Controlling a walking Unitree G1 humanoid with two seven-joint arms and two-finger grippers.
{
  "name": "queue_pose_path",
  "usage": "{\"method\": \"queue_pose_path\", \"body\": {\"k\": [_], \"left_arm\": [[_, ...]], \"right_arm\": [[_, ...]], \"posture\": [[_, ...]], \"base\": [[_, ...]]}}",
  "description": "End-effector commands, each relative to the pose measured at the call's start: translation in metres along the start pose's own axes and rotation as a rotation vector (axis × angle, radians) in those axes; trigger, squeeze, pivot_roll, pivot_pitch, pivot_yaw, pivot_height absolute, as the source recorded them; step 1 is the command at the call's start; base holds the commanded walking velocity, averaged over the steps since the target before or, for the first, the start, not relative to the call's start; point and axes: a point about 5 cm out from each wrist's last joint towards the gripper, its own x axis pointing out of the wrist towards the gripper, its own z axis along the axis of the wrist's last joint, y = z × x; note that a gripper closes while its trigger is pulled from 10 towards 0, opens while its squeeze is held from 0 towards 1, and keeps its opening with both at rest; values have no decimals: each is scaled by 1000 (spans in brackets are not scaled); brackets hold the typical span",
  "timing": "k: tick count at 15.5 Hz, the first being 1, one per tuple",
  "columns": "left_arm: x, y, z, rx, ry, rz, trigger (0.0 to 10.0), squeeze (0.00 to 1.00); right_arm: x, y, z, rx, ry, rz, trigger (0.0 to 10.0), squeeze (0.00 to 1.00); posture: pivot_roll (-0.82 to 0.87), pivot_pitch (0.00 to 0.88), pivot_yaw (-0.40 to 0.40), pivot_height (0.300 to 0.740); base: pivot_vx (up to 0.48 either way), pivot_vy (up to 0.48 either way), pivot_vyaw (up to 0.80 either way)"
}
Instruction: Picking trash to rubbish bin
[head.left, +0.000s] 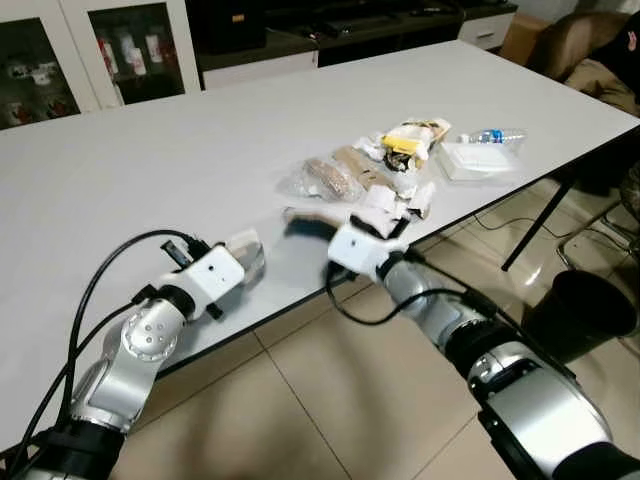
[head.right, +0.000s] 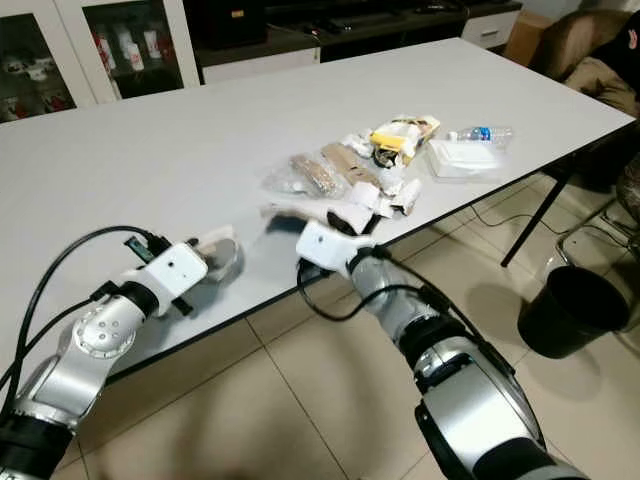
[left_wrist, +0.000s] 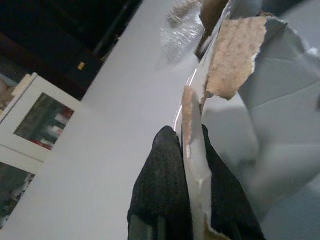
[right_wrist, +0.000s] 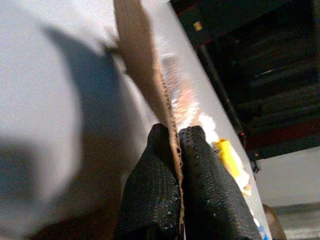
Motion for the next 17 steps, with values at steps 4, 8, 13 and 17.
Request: {"method": "queue_pose_path", "body": {"k": [4,8,13,17], "left_arm": [[-6,15,13,-208,-75,141,0,0],[-18,40,45,-589,-275,344,0,0],[-12,33,67,-792,-328,338,0,0],[-11,20,65,-852,-235,305,7922,0]], "right_arm": [[-22,-28,13,126,-115,-124,0,0],[-70,-70,42,249,-222,-281,0,0],[-95,-69,29,596,-181,-327,10000,0],[-105,-65,18,853,-97,-356,10000,0]], "posture": [[-85,0,-40,740],[-96,0,-48,740],[-113,0,-37,740],[-102,0,-43,740]], "base": [[0,0,0],[0,0,0],[0,0,0],[0,0,0]]}}
